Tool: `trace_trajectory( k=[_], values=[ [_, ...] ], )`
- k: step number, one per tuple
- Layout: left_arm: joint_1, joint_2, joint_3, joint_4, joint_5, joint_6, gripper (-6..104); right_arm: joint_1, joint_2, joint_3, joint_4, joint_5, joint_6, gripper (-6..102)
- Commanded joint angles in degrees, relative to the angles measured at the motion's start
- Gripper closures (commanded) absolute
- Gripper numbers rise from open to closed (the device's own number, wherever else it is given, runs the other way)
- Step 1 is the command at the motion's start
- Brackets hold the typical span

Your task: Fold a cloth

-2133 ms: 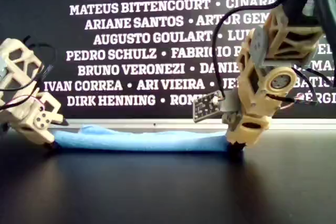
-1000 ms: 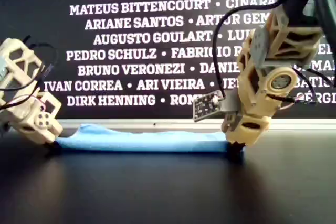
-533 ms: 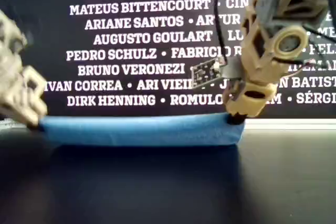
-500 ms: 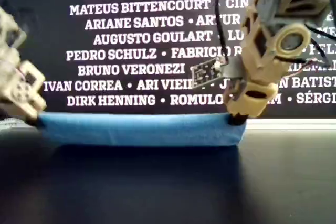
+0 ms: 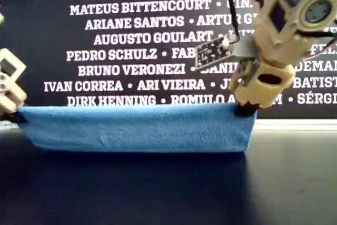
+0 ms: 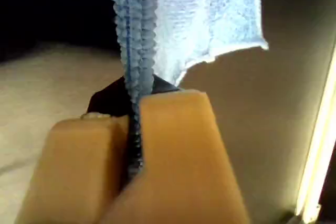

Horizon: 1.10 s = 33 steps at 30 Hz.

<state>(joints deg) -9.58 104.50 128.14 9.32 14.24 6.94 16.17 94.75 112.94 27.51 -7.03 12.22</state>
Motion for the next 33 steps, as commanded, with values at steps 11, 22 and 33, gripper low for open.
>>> trace_trajectory(
  k=[11,22,33],
  values=[
    [-0.44,14.24,11.43,-0.26,-0.44,0.26,100,0.09,11.07,9.93,0.44,0.26,-1.14,97],
    [-0.44,13.97,18.98,-0.26,-0.44,0.26,100,0.09,11.07,14.77,0.44,0.26,-1.14,96],
    [-0.35,14.85,19.69,-0.26,-0.35,0.35,80,0.00,11.07,14.85,0.44,1.23,-1.32,60]
  ],
)
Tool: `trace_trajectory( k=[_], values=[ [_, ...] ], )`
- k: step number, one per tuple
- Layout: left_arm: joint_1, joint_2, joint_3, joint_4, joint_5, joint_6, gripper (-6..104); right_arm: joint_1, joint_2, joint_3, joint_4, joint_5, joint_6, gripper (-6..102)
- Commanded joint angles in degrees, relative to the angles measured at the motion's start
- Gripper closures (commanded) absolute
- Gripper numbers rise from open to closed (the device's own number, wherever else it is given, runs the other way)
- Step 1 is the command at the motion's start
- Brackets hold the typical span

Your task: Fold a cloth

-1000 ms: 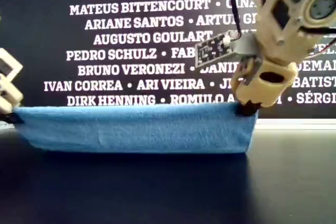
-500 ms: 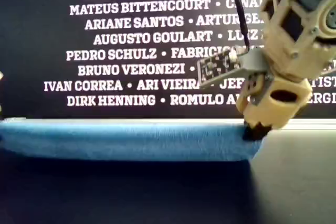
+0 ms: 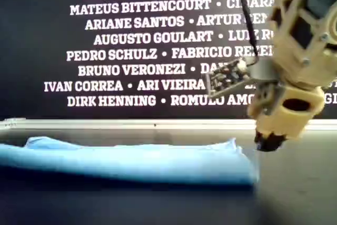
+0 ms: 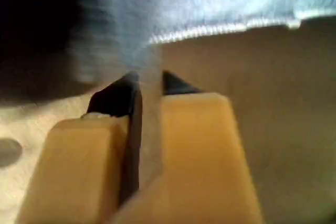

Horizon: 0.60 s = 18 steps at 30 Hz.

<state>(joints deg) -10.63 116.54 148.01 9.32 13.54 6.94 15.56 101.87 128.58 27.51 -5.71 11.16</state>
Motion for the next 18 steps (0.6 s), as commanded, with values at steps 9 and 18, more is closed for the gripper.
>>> trace_trajectory(
  k=[9,18],
  values=[
    [0.62,2.81,0.00,-0.09,0.35,0.35,35,0.00,4.04,-0.79,0.44,-0.09,-0.26,50],
    [0.79,2.99,1.67,12.04,-0.70,1.32,22,-0.44,4.22,-0.79,0.44,0.09,-0.18,49]
  ],
)
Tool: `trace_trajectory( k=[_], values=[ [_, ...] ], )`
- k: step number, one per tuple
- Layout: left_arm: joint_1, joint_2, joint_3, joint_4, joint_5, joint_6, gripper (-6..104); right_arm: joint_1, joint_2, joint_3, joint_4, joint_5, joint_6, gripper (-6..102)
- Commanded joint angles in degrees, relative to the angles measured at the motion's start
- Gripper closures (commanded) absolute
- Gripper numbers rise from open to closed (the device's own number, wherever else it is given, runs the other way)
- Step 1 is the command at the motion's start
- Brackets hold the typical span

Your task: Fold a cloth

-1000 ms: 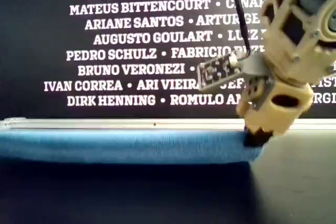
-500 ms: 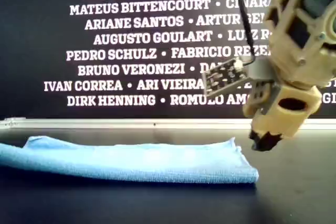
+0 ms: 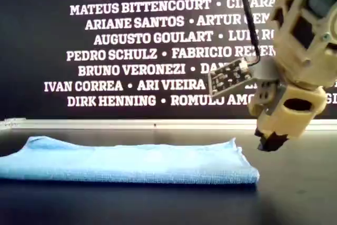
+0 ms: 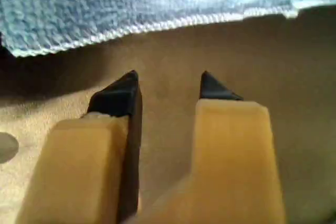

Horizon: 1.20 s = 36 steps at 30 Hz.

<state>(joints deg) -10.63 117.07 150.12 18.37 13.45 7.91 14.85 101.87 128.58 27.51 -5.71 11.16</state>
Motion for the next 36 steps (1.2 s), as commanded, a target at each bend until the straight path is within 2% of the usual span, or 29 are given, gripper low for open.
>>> trace_trajectory(
  k=[1,8,14,15,17,22,27,29,31,36],
  values=[
    [0.88,2.46,-0.35,4.39,-0.70,0.35,22,0.26,4.22,-0.79,0.44,0.09,-0.18,49],
    [1.32,5.71,-1.32,10.37,0.09,0.35,22,0.35,12.22,-0.70,0.44,0.09,-0.18,49],
    [1.76,29.97,-0.18,13.18,-0.79,0.26,22,0.26,26.37,4.48,0.44,0.09,-0.18,49],
    [1.76,34.98,0.00,13.18,-0.79,-0.53,23,0.18,29.00,6.15,0.44,0.09,-0.18,49],
    [1.85,44.12,2.11,13.18,-0.88,-0.62,23,-0.09,34.45,10.37,0.00,0.44,-0.18,49],
    [3.60,62.31,8.96,13.01,-0.88,-0.62,23,-0.79,50.54,21.36,-1.49,5.62,-0.26,49],
    [8.35,61.44,10.46,12.92,-0.88,-0.62,22,-0.79,68.03,31.03,-1.67,10.55,-0.18,49],
    [9.93,61.44,10.20,12.92,-0.88,-0.62,22,-0.88,74.97,34.89,-1.67,11.43,0.62,49],
    [11.07,61.44,10.02,12.83,-0.88,-0.62,22,-0.88,77.78,36.04,-1.67,11.60,0.62,49],
    [11.34,61.44,10.46,12.83,-0.88,-0.70,22,-0.79,76.46,37.88,-1.67,11.43,-0.26,49]
  ],
)
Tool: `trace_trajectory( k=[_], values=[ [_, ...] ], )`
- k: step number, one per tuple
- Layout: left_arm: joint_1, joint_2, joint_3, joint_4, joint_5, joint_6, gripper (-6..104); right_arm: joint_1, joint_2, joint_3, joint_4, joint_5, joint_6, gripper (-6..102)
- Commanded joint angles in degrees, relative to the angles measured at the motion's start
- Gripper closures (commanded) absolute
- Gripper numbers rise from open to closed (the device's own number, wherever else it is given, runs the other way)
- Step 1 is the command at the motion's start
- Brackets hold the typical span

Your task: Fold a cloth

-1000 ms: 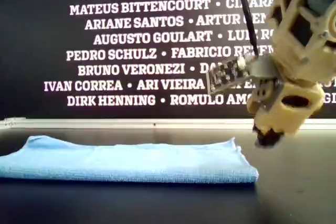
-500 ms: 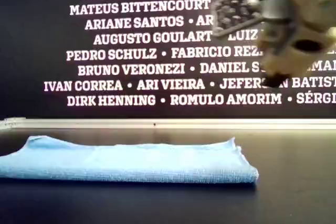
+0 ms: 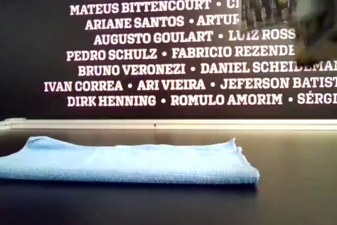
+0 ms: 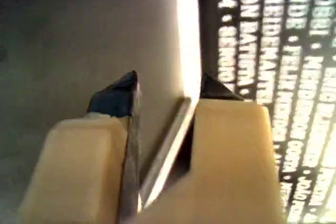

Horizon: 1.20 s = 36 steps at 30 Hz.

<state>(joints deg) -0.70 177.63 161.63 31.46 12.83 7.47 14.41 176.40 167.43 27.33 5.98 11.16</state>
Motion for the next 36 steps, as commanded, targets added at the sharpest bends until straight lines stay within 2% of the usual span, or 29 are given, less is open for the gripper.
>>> trace_trajectory(
  k=[1,6,8,11,13,15,16,19,23,26,36],
  values=[
    [1.41,0.88,-1.05,-0.26,-0.26,-0.26,22,-0.09,1.85,-0.79,-1.49,-1.14,0.00,49],
    [1.41,0.88,-0.97,-0.26,-0.18,-0.26,22,0.79,-0.26,0.09,-1.49,-1.41,-0.26,49],
    [1.41,0.88,-0.97,-0.26,-0.18,-0.26,22,0.79,-3.87,-0.53,-1.49,-2.99,-0.35,49],
    [1.41,0.88,-0.79,-0.18,-0.18,-0.26,22,0.79,-14.77,-4.04,-1.58,-10.11,-0.53,49],
    [1.41,0.88,0.35,-0.18,-0.18,0.09,22,0.70,-23.64,-8.70,-1.58,-14.77,-1.67,49],
    [0.97,0.88,2.37,-0.18,-0.18,0.62,22,0.62,-33.22,-13.89,-1.58,-17.75,-3.25,49],
    [0.79,0.88,3.25,-0.26,-0.18,0.62,22,0.26,-38.06,-15.82,-1.58,-18.37,-3.16,49],
    [0.79,0.88,4.04,-0.26,-0.18,0.70,22,-0.18,-49.04,-20.21,-1.58,-18.37,-2.81,45],
    [1.23,0.88,3.25,-0.44,-0.18,0.70,22,-0.09,-57.22,-22.94,-1.67,-18.37,-2.72,30],
    [0.97,0.88,3.34,-0.44,-0.18,0.70,22,0.70,-58.80,-23.91,-1.58,-18.72,-2.72,22],
    [0.79,0.88,3.43,-0.44,-0.18,0.70,22,0.79,-66.45,-26.72,-1.58,-18.98,-2.72,22]
  ],
)
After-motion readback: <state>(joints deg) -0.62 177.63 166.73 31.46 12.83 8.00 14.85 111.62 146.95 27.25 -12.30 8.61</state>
